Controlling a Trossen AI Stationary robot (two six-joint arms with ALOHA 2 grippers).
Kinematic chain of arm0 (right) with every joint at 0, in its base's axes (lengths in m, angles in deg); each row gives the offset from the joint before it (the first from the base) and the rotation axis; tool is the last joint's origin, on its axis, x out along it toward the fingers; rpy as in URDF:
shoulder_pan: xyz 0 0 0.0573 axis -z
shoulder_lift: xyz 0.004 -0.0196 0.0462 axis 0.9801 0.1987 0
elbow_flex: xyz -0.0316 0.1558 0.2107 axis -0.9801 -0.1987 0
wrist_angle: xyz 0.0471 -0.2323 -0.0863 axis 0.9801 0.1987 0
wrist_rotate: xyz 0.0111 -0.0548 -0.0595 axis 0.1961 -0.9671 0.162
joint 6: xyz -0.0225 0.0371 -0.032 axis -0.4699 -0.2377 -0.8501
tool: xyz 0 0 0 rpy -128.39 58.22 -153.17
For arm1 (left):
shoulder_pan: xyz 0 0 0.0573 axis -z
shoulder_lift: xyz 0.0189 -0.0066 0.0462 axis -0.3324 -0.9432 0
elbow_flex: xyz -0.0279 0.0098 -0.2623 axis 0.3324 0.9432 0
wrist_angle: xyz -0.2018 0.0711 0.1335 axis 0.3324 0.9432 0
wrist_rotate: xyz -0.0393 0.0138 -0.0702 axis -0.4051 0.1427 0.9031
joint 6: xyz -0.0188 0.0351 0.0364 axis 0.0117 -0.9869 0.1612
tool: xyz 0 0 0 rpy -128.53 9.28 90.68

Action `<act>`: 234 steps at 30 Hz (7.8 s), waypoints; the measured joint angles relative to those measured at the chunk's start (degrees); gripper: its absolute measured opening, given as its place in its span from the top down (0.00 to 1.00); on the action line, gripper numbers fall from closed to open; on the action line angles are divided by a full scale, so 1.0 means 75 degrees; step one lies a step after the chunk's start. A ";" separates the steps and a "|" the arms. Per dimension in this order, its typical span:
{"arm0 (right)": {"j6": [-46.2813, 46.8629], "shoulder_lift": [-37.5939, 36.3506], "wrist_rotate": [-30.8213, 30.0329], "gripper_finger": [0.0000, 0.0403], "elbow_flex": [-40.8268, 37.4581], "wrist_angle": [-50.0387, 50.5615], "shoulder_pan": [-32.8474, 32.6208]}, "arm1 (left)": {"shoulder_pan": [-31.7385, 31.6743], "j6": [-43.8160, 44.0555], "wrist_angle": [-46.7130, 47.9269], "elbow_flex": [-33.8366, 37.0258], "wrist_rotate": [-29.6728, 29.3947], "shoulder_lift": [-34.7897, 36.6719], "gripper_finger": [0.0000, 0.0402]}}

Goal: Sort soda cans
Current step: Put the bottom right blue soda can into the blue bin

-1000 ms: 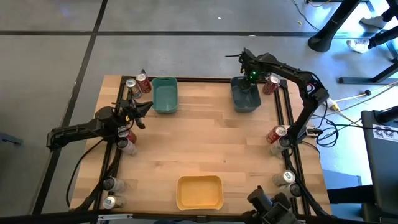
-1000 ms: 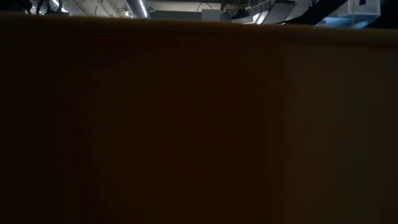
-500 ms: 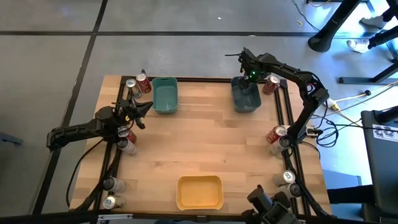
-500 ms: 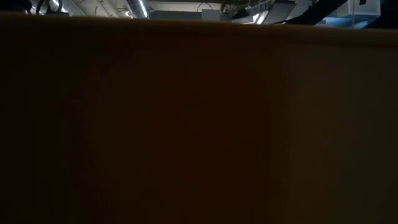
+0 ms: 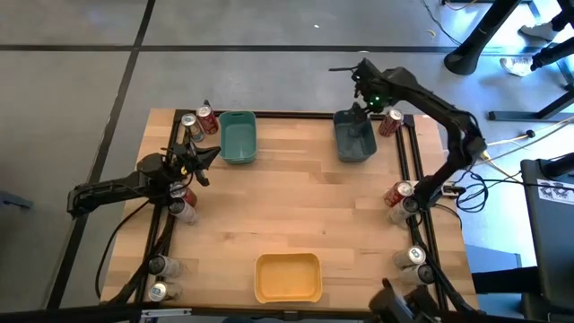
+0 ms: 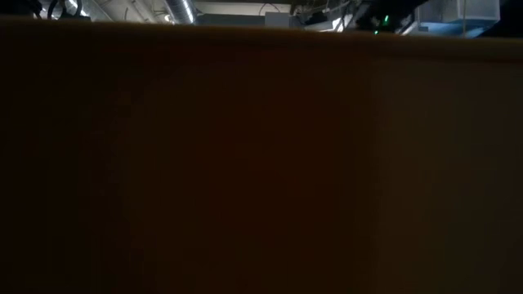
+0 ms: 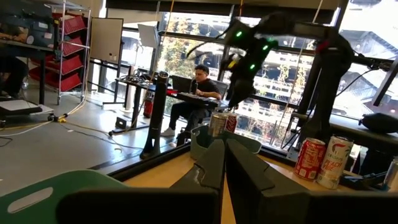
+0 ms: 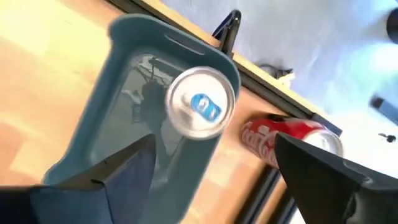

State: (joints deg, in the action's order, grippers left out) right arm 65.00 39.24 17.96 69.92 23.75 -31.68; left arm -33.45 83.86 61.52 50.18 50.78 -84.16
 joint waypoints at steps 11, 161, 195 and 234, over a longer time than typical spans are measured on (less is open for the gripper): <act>0.1015 -0.1591 0.0149 0.20 0.0157 0.1741 -0.1778 | 0.0001 0.0000 0.0000 0.0001 0.0001 0.0000 0.98; 0.2025 -0.1265 0.0682 0.44 -0.1341 0.1754 -0.4285 | 0.0002 0.0225 -0.0602 -0.0001 0.0005 -0.0002 0.98; 0.0157 0.0559 0.0277 0.44 -0.1219 0.0107 -0.0628 | -0.0001 0.0396 -0.0793 -0.0001 0.0003 -0.0001 0.98; 0.0179 0.0594 -0.0062 0.21 -0.1951 -0.0769 -0.0649 | 0.0002 0.0399 -0.0799 -0.0001 0.0003 -0.0002 0.98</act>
State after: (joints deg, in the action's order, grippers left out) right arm 66.34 43.69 17.49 55.29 17.98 -36.54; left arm -33.43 86.85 55.53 50.17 50.81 -84.17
